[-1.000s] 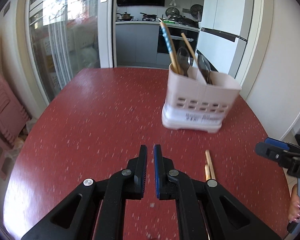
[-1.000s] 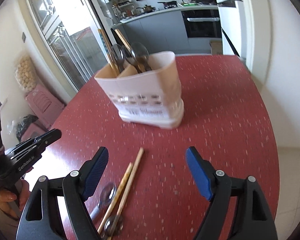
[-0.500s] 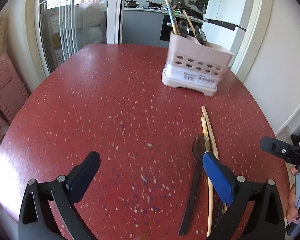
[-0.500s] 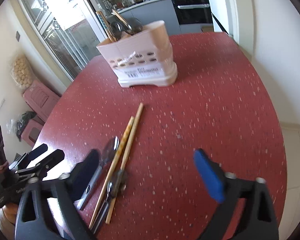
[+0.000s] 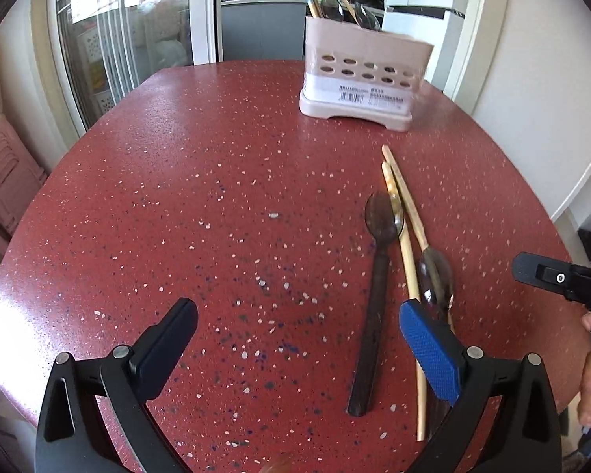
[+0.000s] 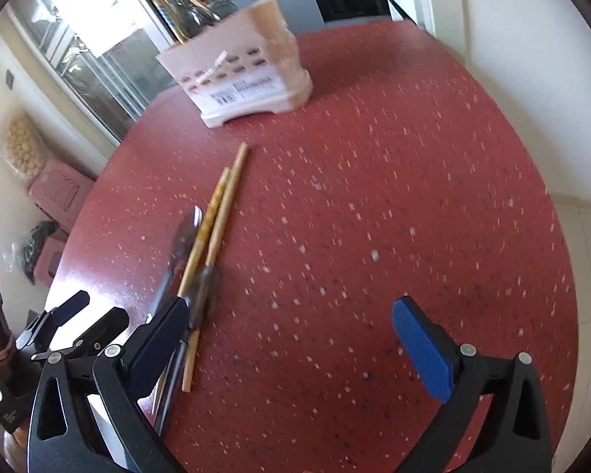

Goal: Organize utensils
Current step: 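Move both tools back down over the remaining utensils, then grasp a dark spoon with the left tool while the right tool grasps a plain chopstick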

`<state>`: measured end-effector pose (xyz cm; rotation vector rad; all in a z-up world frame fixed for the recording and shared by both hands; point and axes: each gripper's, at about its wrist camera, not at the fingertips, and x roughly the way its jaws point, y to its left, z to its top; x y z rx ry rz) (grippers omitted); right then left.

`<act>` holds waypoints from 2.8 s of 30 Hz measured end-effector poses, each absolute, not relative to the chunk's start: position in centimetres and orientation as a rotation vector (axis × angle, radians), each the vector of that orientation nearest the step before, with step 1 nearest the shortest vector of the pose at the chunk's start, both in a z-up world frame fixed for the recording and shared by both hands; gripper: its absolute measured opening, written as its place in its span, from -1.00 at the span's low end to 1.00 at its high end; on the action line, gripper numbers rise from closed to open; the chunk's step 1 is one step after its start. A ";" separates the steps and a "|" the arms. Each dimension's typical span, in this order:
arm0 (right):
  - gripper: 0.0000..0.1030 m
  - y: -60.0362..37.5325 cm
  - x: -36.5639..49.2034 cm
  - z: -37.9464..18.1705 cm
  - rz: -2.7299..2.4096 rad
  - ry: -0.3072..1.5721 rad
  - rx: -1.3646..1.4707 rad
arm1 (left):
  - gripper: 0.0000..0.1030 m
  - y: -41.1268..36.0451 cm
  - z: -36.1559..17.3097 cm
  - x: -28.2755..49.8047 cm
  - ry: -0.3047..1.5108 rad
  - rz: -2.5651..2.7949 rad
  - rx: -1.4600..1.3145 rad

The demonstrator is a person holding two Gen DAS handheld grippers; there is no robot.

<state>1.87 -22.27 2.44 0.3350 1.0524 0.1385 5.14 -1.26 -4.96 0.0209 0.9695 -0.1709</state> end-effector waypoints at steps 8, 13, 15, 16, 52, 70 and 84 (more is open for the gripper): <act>1.00 -22.1 1.6 2.4 0.137 1.060 0.311 | 1.00 -1.4 -4.8 4.6 0.975 -0.171 0.066; 1.00 -21.9 1.9 2.5 0.133 1.067 0.297 | 1.00 -2.1 -5.1 5.2 0.995 -0.215 0.099; 1.00 -22.0 2.0 2.5 0.129 1.072 0.299 | 1.00 -2.5 -5.3 5.5 1.002 -0.223 0.110; 1.00 -22.1 2.0 2.5 0.127 1.073 0.300 | 1.00 -2.6 -5.4 5.7 1.006 -0.227 0.112; 0.14 -18.2 12.7 2.0 0.165 1.298 0.286 | 1.00 -3.1 -6.0 10.2 1.023 -0.208 0.164; -0.38 -12.9 14.9 2.1 0.110 1.358 0.108 | 0.69 -1.9 -5.5 10.8 1.026 -0.210 0.136; -0.87 -8.7 16.3 1.8 0.095 1.366 -0.031 | 0.69 -2.2 -5.5 11.4 1.047 -0.223 0.173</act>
